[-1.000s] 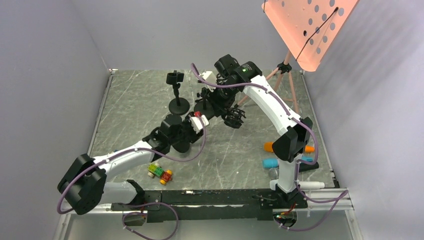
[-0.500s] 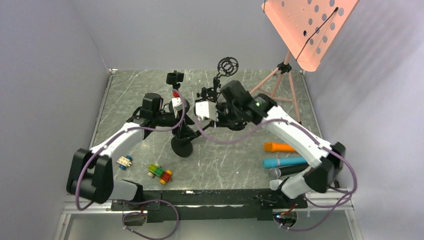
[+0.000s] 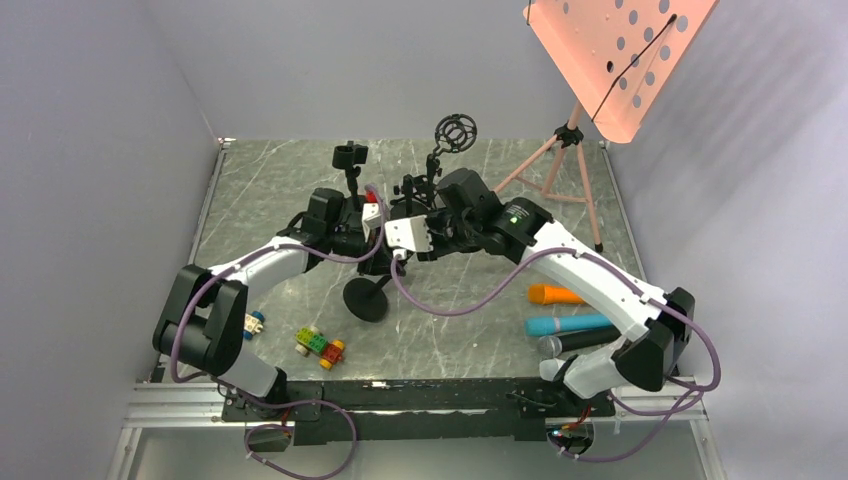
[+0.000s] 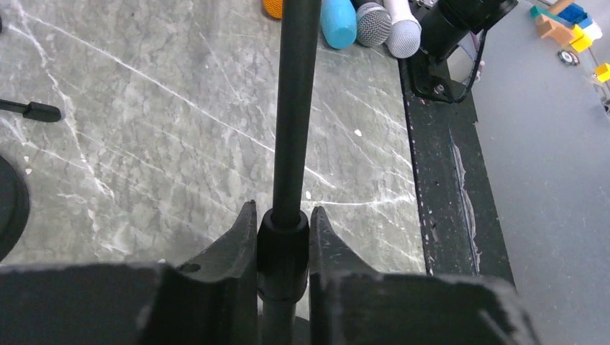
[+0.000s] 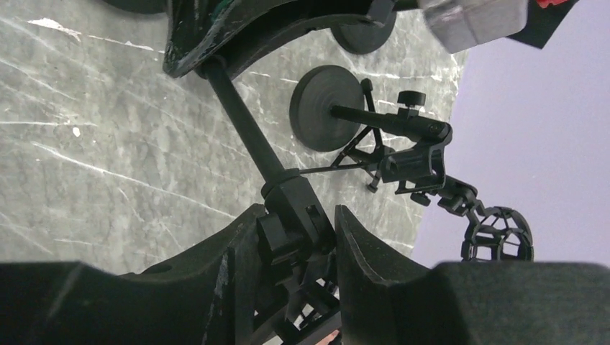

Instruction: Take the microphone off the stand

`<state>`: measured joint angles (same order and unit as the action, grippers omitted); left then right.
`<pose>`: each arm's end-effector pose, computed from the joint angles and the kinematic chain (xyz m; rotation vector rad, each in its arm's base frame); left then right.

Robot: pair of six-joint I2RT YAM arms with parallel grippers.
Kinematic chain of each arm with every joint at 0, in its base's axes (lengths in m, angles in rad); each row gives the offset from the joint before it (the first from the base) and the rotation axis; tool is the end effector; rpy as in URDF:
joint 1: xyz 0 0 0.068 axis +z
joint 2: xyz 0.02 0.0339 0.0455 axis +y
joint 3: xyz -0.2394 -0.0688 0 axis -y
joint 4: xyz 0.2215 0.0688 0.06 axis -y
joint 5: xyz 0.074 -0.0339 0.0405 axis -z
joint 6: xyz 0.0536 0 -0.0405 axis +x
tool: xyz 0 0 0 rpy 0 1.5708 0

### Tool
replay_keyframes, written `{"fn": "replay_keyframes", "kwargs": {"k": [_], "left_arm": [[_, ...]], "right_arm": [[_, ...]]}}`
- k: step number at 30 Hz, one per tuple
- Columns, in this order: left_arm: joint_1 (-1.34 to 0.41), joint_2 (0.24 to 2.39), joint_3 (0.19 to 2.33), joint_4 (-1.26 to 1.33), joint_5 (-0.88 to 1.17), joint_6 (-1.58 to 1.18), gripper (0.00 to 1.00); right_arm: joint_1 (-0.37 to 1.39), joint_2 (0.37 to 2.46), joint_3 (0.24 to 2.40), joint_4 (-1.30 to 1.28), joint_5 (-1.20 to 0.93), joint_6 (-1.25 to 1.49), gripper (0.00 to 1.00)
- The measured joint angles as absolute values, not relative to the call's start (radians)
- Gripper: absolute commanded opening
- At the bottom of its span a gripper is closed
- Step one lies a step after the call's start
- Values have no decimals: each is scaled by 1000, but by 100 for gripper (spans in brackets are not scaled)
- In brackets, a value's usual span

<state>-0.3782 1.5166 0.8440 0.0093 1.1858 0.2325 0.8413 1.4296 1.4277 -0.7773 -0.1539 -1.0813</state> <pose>0.2529 -0.1539 0.2035 1.1994 1.6701 -1.3820 0.1927 0.2278 0.3209 -1.9601 1.2766 0.0620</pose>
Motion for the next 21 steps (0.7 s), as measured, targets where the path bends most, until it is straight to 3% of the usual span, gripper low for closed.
{"fn": "replay_keyframes", "kwargs": {"k": [6, 11, 15, 18, 19, 21], "left_arm": [[-427, 1450, 832, 13, 1035, 290, 0], [-590, 1224, 593, 349, 379, 308, 0], [-691, 1292, 603, 432, 57, 360, 0], [-717, 1338, 632, 413, -8, 358, 43], [-717, 1338, 636, 403, -11, 354, 54], [-702, 1328, 646, 376, 10, 332, 65]], "right_arm": [[820, 1559, 1631, -920, -119, -905, 0], [708, 1873, 2095, -1207, -208, -567, 0], [596, 1963, 2147, -1246, -319, -360, 0], [583, 1977, 2145, -1261, -321, -313, 0], [587, 1977, 2145, -1261, -316, -311, 0], [595, 1977, 2148, -1266, -309, -313, 0]]}}
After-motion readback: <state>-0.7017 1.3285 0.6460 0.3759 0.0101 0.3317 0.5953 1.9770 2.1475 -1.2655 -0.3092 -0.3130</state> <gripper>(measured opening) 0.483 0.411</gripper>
